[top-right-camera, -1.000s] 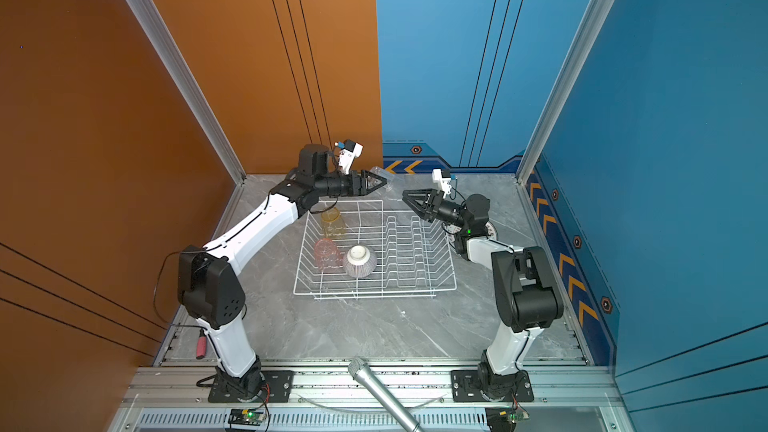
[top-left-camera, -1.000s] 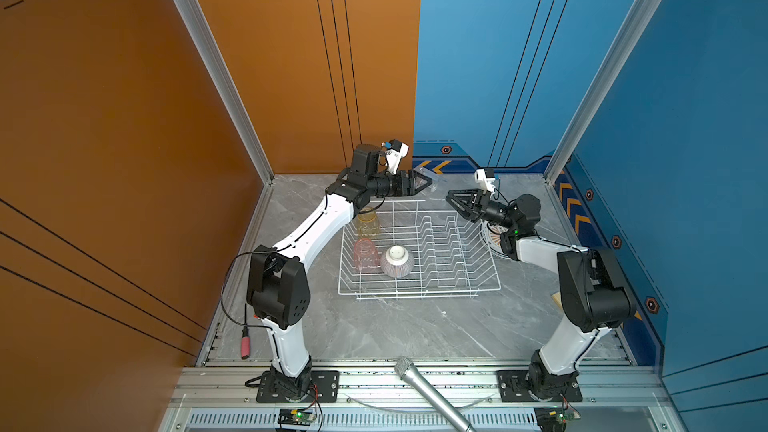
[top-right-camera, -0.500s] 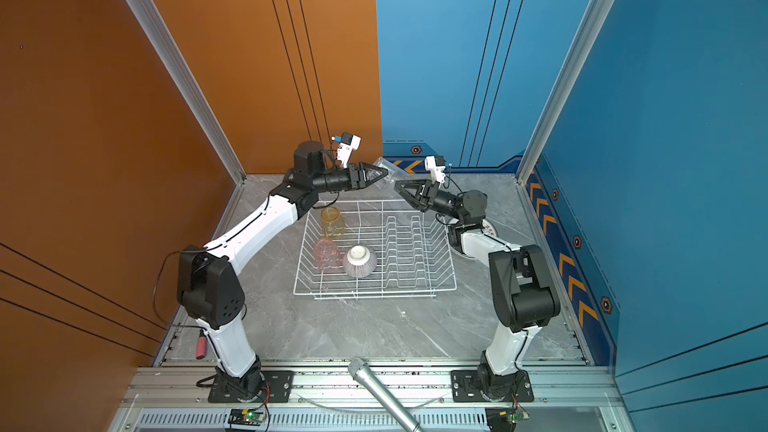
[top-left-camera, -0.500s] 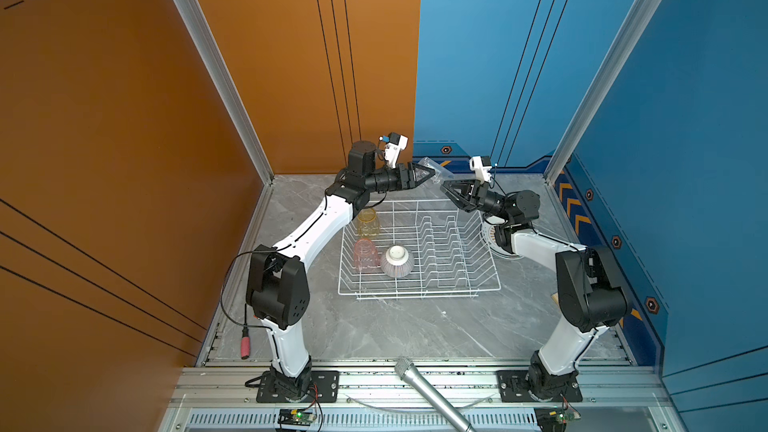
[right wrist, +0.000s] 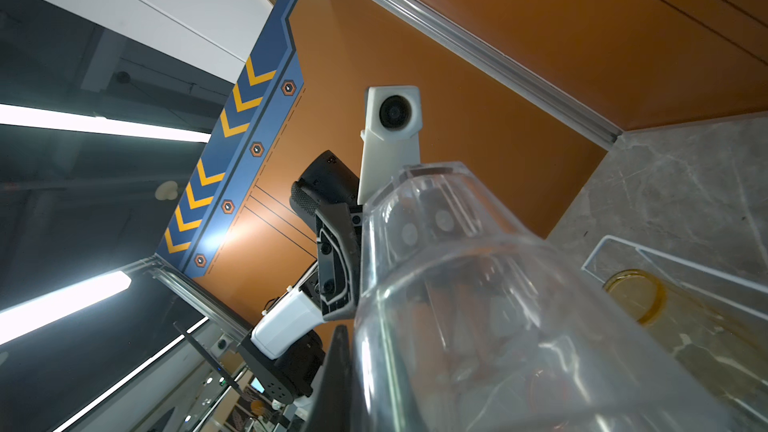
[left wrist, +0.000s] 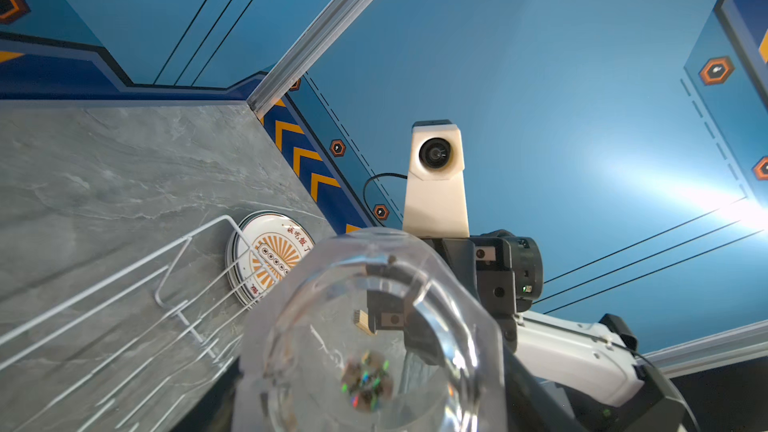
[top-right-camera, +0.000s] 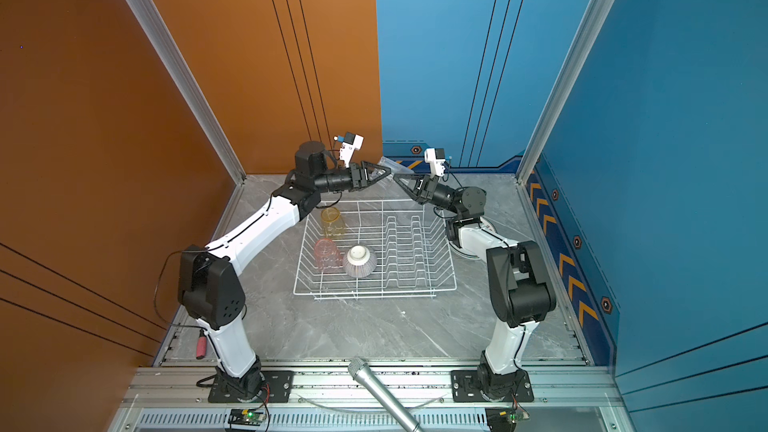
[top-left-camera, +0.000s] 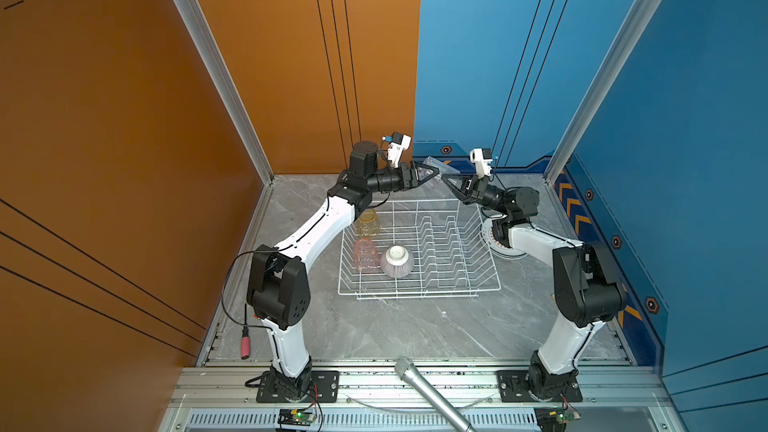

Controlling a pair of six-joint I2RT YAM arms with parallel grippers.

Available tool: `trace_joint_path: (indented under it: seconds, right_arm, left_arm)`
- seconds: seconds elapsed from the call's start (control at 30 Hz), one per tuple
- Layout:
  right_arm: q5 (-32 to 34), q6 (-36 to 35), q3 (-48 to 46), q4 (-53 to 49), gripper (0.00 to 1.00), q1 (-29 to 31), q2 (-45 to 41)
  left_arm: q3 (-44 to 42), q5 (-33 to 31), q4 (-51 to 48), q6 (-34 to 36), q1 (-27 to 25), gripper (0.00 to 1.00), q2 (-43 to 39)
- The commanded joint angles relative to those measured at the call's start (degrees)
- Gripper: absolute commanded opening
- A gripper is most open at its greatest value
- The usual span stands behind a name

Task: Unload the mixed dishes from the dish rack
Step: 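Close the right gripper on the clear cup while the left gripper holds it, then open the left gripper while the right gripper carries the cup toward the table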

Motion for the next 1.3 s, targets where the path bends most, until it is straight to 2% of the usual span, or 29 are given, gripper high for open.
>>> trace_joint_path:
  seconds: [0.0,0.1,0.23,0.4,0.6,0.7,0.83,1.0,1.03,1.13,1.2,1.27]
  right_arm:
    - [0.88,0.74,1.57,0.31,0.00,-0.27,0.31]
    - [0.98,0.43,1.47,0.05,0.00,-0.71,-0.28]
    - [0.47,-1.70,1.26,-2.95,0.00,-1.32,-1.85]
    - [-1.13,-3.10,1.35,-5.50,0.00,-1.48,-3.87]
    - [-3.10,-4.28,0.97,-8.57,0.00,-1.55,-5.82]
    - [-3.28,-6.77,0.78,-12.07,0.00,-1.39,-7.14]
    - [-3.73,-9.03,1.06,-15.01,0.00,-0.61,-8.29]
    - [-4.50,-13.23,1.89,-22.14,0.00,-0.66,-10.43]
    - [-4.59,-15.62,1.97,-25.47,0.00,-0.75,-11.24]
    - [-3.69,-30.84,2.94,-46.66,0.00,-1.29,-16.05]
    - [1.91,-53.07,7.63,-77.77,0.00,-0.97,-20.45]
    - [12.41,-70.77,14.49,-103.24,0.00,0.68,-22.24]
  left_arm:
    - [-0.61,0.20,2.65,2.61,-0.24,0.36,-0.25]
    - [-0.70,0.12,2.68,2.80,-0.25,0.39,-0.59]
    - [-1.57,-0.90,2.34,3.45,-0.10,0.51,-1.62]
    - [-1.95,-4.27,-3.33,8.42,0.15,0.66,-3.93]
    - [-3.19,-5.56,-3.86,9.84,1.32,0.70,-6.62]
    - [-4.01,-5.86,-3.35,10.24,1.66,0.80,-7.90]
    - [-4.56,-4.70,-2.17,10.14,1.41,0.85,-8.32]
    - [-4.79,-6.60,-4.75,12.82,1.51,0.85,-9.67]
    - [-4.51,-8.04,-7.28,14.73,1.48,0.85,-10.24]
    - [-2.98,-14.78,-17.80,21.79,1.26,0.84,-12.24]
    - [-1.68,-20.90,-26.64,26.06,0.98,0.81,-13.41]
    - [-1.14,-25.34,-31.83,28.74,0.90,0.78,-14.37]
